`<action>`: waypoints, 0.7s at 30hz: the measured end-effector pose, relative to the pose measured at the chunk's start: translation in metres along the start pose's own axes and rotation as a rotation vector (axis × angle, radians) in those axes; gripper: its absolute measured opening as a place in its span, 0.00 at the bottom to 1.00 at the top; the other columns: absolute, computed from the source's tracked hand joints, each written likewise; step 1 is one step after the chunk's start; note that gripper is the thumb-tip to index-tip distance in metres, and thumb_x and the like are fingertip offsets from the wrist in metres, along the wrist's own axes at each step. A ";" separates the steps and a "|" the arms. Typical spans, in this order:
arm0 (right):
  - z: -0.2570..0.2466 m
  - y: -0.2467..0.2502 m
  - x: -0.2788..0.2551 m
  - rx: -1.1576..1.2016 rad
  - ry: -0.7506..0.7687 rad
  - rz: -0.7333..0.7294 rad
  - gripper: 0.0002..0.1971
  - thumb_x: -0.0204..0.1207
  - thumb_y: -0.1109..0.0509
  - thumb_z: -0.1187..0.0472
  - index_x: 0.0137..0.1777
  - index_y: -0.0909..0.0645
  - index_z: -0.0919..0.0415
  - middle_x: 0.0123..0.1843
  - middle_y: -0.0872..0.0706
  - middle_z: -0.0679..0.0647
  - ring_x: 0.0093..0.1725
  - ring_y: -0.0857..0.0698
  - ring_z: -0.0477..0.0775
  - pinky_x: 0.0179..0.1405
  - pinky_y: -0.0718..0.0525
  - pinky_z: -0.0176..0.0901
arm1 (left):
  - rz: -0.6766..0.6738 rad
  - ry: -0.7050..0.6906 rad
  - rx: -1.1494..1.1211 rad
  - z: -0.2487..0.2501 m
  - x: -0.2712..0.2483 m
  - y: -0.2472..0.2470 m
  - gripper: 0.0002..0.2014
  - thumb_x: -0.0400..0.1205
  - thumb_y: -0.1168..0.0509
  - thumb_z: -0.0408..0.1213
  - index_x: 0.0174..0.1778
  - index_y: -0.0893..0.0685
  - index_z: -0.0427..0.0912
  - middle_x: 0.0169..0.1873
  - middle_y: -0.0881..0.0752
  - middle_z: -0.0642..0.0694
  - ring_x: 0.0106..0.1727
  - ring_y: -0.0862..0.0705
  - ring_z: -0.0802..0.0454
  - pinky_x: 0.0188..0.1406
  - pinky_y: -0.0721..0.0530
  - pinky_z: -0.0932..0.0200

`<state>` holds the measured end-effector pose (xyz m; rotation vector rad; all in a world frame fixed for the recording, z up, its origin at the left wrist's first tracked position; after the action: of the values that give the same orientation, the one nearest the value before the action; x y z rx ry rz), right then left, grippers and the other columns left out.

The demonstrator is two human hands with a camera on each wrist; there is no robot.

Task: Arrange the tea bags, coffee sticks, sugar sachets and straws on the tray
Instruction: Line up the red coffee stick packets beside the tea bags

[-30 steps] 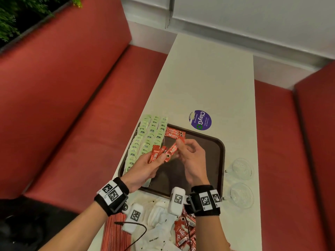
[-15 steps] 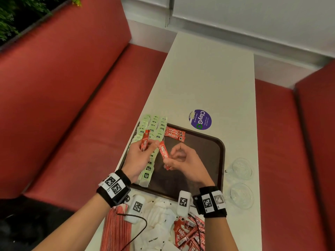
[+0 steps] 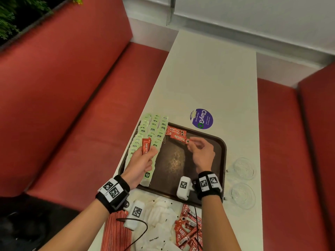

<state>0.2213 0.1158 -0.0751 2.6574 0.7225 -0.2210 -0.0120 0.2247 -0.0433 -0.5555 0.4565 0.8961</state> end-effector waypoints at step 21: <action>0.009 -0.037 0.030 -0.329 0.067 0.037 0.04 0.84 0.19 0.62 0.56 0.07 0.54 0.47 0.07 0.47 0.46 0.12 0.38 0.55 0.25 0.18 | -0.171 0.019 0.015 -0.006 -0.022 0.008 0.16 0.95 0.39 0.31 0.79 0.20 0.43 0.63 0.07 0.35 0.56 0.09 0.41 0.55 0.13 0.48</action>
<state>0.2269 0.1554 -0.1023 2.3701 0.6653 -0.0011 -0.0314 0.2112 -0.0371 -0.5802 0.4259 0.7242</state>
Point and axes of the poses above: each hand's wrist, its own x-axis towards the middle knuckle, its own y-axis out of the back of the hand, z = x × y, the point moved 4 cm from there along x, towards the middle knuckle
